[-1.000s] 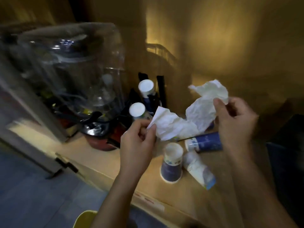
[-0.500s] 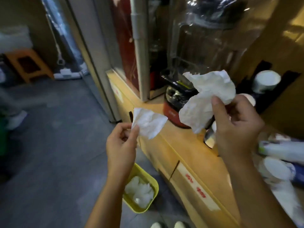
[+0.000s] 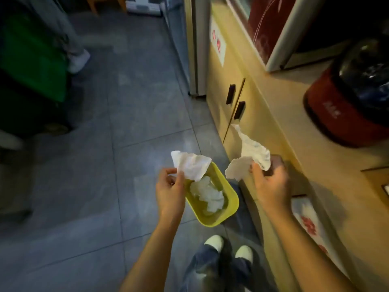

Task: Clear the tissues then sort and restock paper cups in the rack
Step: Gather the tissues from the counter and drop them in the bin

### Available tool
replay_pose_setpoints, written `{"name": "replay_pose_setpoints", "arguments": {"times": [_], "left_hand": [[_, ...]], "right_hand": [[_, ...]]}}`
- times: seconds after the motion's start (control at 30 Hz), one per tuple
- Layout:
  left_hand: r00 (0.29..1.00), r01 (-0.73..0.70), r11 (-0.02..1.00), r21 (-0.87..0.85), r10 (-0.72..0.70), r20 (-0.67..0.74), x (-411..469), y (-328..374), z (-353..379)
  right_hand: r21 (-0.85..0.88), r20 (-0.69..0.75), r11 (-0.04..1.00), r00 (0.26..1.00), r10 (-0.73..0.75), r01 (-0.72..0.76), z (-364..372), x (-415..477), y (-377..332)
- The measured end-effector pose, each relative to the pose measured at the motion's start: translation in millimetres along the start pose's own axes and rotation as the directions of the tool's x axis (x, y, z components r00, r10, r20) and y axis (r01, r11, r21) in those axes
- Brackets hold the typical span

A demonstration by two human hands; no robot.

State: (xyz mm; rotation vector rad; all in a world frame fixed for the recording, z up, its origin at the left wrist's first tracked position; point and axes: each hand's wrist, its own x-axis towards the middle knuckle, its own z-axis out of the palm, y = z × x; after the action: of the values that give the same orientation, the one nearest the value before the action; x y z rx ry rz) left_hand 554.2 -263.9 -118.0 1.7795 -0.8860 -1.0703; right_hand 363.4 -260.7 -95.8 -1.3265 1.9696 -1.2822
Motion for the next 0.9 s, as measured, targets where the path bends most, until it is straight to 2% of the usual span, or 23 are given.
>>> {"name": "replay_pose_setpoints", "arguments": {"times": [0.17, 0.33, 0.47, 0.57, 0.63, 0.7, 0.77, 0.9], "left_hand": [[1.000, 0.004, 0.975, 0.220, -0.005, 0.005, 30.6, -93.8, 35.7], [0.993, 0.071, 0.909, 0.410, -0.104, 0.060, 50.9, -189.2, 66.2], [0.944, 0.119, 0.777, 0.618, -0.282, 0.172, 65.2, -257.7, 86.7], [0.795, 0.094, 0.596, 0.798, -0.527, 0.301, 73.8, -293.6, 93.8], [0.726, 0.021, 0.535, 0.845, -0.589, 0.355, 74.8, -304.1, 94.3], [0.708, -0.014, 0.522, 0.853, -0.597, 0.378, 73.8, -304.3, 92.9], [0.705, -0.044, 0.514, 0.857, -0.592, 0.391, 74.7, -295.9, 90.0], [0.749, -0.120, 0.519, 0.846, -0.512, 0.420, 86.9, -249.9, 84.1]], "right_hand": [[-0.103, 0.132, 0.985, 0.979, 0.155, -0.142, 56.9, -17.9, 90.8], [-0.219, 0.237, 0.936, 0.915, 0.326, -0.276, 110.9, -43.5, 163.1], [-0.369, 0.389, 0.868, 0.794, 0.468, -0.331, 146.6, -65.6, 225.4], [-0.551, 0.522, 0.814, 0.686, 0.507, -0.182, 158.6, -77.4, 270.4], [-0.651, 0.599, 0.758, 0.598, 0.532, -0.023, 160.3, -81.0, 291.2], [-0.696, 0.638, 0.711, 0.540, 0.549, 0.099, 159.4, -79.4, 300.7], [-0.702, 0.658, 0.694, 0.520, 0.545, 0.160, 158.2, -73.1, 300.0], [-0.654, 0.704, 0.740, 0.482, 0.522, 0.155, 152.7, -40.0, 270.1]]}}
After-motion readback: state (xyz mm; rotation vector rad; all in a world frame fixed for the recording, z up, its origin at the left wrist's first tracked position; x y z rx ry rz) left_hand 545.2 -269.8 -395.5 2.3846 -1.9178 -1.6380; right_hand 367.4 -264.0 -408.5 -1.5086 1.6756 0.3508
